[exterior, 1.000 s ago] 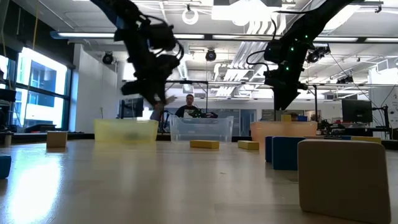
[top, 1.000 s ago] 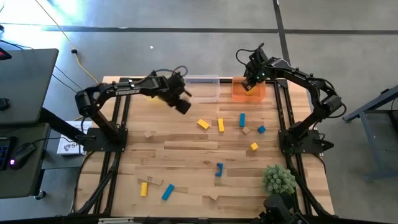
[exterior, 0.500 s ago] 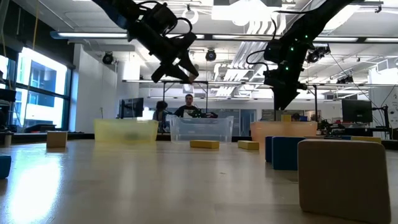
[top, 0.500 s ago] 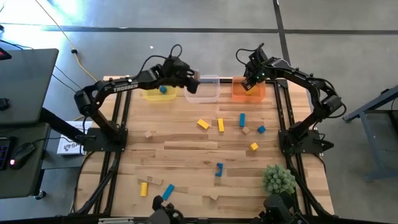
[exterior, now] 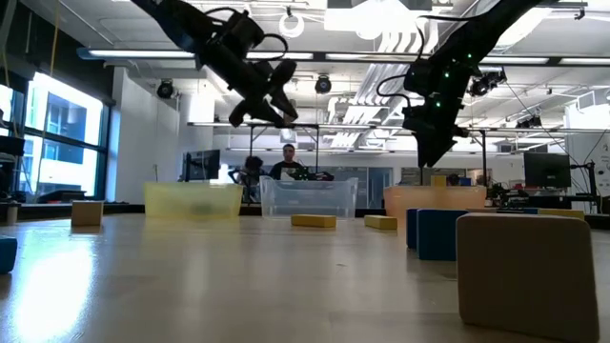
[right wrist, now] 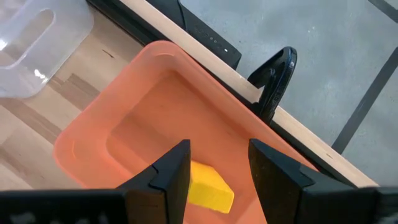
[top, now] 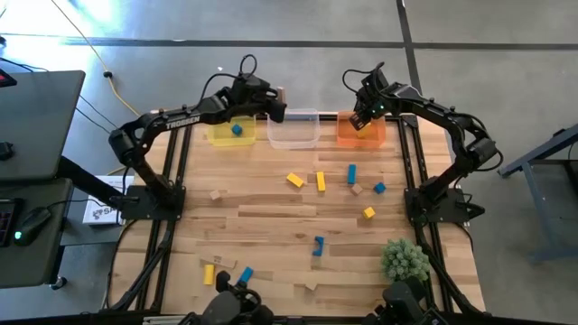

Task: Sort & place blocks by color
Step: Put the light brown block into the transparent bin

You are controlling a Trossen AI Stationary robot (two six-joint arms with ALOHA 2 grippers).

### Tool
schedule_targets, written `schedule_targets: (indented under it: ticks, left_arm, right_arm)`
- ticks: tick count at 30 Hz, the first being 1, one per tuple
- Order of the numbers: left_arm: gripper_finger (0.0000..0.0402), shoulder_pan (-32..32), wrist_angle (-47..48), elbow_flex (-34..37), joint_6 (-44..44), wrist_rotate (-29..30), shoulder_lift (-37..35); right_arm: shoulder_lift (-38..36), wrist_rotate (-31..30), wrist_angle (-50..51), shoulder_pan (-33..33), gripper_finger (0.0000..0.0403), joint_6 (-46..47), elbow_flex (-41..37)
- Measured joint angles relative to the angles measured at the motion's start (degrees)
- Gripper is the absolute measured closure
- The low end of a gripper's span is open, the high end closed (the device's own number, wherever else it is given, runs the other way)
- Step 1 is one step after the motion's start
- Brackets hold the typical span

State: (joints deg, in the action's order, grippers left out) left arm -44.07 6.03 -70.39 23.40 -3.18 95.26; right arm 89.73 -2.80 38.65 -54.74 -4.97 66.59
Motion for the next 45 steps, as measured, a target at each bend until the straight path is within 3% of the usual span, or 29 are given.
schedule_targets:
  ticks: [23, 36, 45]
  left_arm:
    - [0.0294, 2.64, 2.8, -0.02, 0.42, -1.16, 13.42]
    - [0.0257, 2.45, 3.16, -0.02, -0.01, -2.17, 14.13]
    - [0.0228, 0.66, 3.75, -1.68, -1.1, -5.82, 13.58]
  right_arm:
    - [0.0, 0.04, -0.12, 0.02, 0.0251, 5.03, 0.0]
    - [0.0, 7.61, 0.05, 0.34, 0.0251, 7.01, 0.0]
    - [0.0, 8.4, 2.56, 4.49, 0.0251, 7.98, 0.0]
